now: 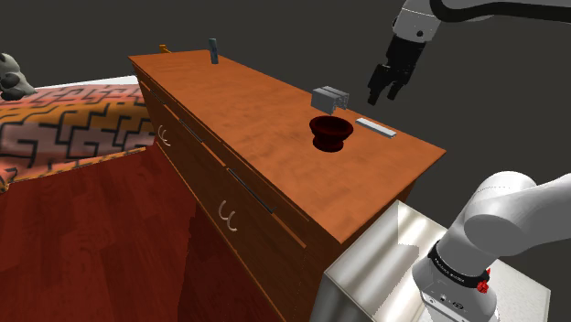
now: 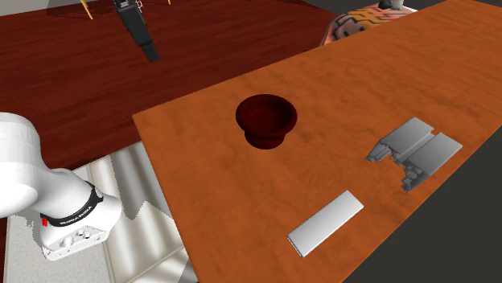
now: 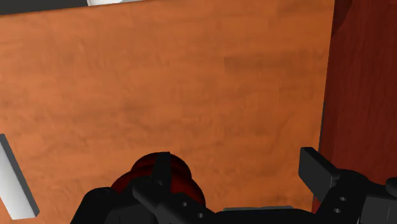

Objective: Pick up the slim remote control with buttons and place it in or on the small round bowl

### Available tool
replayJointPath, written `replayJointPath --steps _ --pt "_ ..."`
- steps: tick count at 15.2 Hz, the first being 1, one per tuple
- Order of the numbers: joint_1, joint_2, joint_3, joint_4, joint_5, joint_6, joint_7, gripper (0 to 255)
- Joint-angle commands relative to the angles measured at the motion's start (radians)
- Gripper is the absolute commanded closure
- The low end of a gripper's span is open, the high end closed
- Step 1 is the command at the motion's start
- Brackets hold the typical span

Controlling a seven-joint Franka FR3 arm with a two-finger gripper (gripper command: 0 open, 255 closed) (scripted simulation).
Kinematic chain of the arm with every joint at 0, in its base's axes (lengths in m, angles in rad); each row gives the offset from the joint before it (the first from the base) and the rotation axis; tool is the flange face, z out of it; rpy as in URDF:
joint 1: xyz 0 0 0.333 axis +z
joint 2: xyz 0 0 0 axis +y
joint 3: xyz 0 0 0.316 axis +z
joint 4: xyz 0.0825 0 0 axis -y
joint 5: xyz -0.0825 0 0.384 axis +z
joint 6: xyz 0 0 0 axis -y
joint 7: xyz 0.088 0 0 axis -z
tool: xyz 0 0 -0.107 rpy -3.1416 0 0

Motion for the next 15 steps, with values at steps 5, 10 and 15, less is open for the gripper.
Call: replayJointPath --steps 5,10,15 --pt "-0.021 0.061 -0.073 -0.016 -0.037 0.064 -0.084 0" --pt "-0.043 0.162 -0.164 -0.01 -0.073 0.145 -0.188 0" --pt "-0.059 0.289 -0.254 0.025 -0.089 0.222 -0.293 0"
